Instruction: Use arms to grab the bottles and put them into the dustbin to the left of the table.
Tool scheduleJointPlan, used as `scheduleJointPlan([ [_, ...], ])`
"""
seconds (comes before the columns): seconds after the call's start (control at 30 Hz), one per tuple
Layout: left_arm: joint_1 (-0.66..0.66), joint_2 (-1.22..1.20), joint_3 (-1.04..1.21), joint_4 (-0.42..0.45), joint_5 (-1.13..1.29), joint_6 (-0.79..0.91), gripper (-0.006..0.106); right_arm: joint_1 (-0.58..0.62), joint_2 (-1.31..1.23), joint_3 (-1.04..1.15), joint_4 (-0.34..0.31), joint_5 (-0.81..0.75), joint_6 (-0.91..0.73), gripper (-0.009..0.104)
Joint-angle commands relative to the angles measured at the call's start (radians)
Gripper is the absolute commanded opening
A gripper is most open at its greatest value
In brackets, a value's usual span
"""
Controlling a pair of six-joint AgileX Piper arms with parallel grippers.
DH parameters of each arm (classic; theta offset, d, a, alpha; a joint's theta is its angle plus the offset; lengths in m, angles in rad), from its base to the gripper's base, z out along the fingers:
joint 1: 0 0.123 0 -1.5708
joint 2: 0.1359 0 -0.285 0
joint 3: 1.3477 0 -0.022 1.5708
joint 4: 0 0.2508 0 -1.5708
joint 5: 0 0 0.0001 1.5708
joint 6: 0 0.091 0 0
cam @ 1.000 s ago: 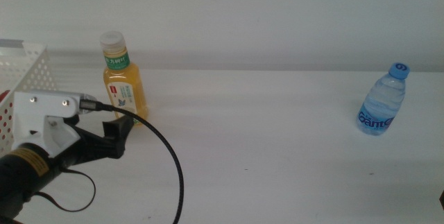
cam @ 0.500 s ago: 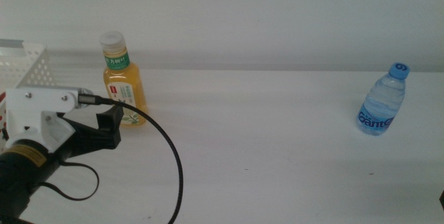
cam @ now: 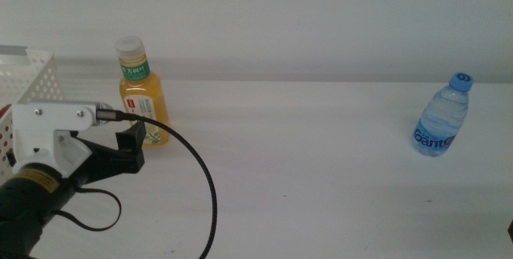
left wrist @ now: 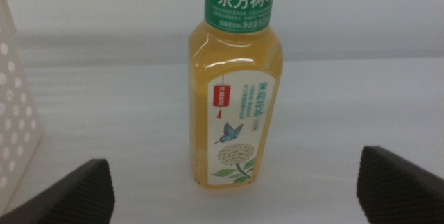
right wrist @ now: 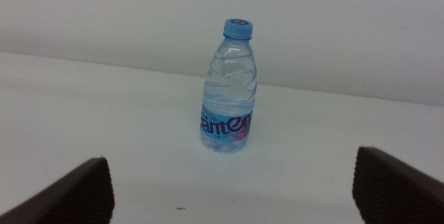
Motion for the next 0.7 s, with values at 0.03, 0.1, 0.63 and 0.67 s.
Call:
scheduleJointPlan([
  [0.03, -0.005, 0.002, 0.001, 0.015, -0.009, -0.031, 0.094, -0.003, -0.040, 0.042, -0.003, -0.012, -0.010, 0.092],
  [0.1, -0.005, 0.002, 0.001, 0.017, -0.006, -0.043, 0.094, -0.003, -0.040, 0.042, -0.003, -0.012, -0.010, 0.092],
  [0.63, -0.005, 0.159, 0.001, 0.059, -0.176, -0.181, 0.094, -0.003, -0.040, 0.042, -0.003, -0.012, -0.010, 0.092],
  [0.67, -0.005, 0.189, 0.001, 0.059, -0.216, -0.181, 0.094, -0.003, -0.040, 0.042, -0.003, -0.012, -0.010, 0.092],
])
